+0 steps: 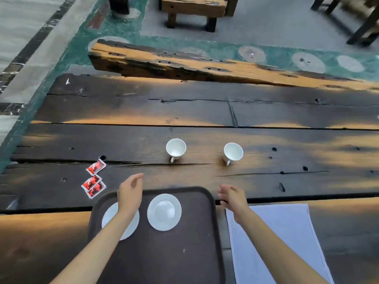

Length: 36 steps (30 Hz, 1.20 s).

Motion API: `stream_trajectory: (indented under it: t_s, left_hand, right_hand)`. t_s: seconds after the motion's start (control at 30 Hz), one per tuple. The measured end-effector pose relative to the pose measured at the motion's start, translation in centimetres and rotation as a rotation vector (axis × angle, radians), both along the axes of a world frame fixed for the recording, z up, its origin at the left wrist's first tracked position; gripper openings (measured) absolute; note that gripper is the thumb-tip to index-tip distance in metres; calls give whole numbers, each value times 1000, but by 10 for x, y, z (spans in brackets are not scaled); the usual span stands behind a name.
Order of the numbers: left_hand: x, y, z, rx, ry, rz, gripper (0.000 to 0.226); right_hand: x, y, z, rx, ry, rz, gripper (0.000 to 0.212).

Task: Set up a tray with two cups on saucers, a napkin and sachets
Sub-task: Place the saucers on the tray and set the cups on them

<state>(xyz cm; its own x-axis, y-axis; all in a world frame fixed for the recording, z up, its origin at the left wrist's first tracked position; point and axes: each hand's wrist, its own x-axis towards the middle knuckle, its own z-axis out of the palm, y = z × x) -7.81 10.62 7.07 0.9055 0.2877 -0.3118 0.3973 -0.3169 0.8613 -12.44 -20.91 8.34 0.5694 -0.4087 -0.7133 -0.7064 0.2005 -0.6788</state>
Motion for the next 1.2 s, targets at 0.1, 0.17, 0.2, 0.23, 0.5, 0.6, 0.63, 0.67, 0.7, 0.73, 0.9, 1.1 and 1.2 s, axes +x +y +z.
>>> stream_trajectory:
  t_s: [0.1,0.17,0.2,0.23,0.5,0.6,0.63,0.67,0.7,0.73,0.9,1.1,1.2]
  left_hand:
    - [32,-33,-5,74,-11,-72,22]
    - [48,-50,-12,106,18,-88,21]
    - [54,-57,-16,115,37,-95,22]
    - [60,-63,-20,119,56,-103,24]
    - [89,-97,-47,-152,196,4,17]
    - [93,-100,-52,-227,208,49,16]
    - [94,-100,-54,-244,219,47,14]
    - [95,-99,-55,-265,233,41,12]
    - [96,-99,-56,-287,250,33,10]
    - [97,-100,-57,-308,265,22,9]
    - [105,-103,-63,-398,369,-59,15]
    - [107,-104,-58,-556,384,-65,19]
    - [100,-99,-50,-634,402,-82,22]
  right_hand:
    - [18,-26,-3,-32,-49,-87,11]
    - [31,-38,-8,-39,-61,-127,12]
    - [38,-43,-11,-38,-64,-141,13]
    - [44,-47,-15,-35,-65,-152,12]
    - [92,-61,-50,50,-61,-216,12]
    - [100,-62,-60,113,-49,-231,15]
    - [101,-62,-63,125,-43,-235,14]
    - [102,-63,-65,135,-38,-233,13]
    - [102,-63,-66,146,-36,-224,10]
    - [103,-63,-67,162,-37,-211,8]
    - [102,-65,-65,251,-62,-173,11]
    - [94,-67,-60,309,-119,-160,16]
    - [85,-65,-56,374,-158,-170,17]
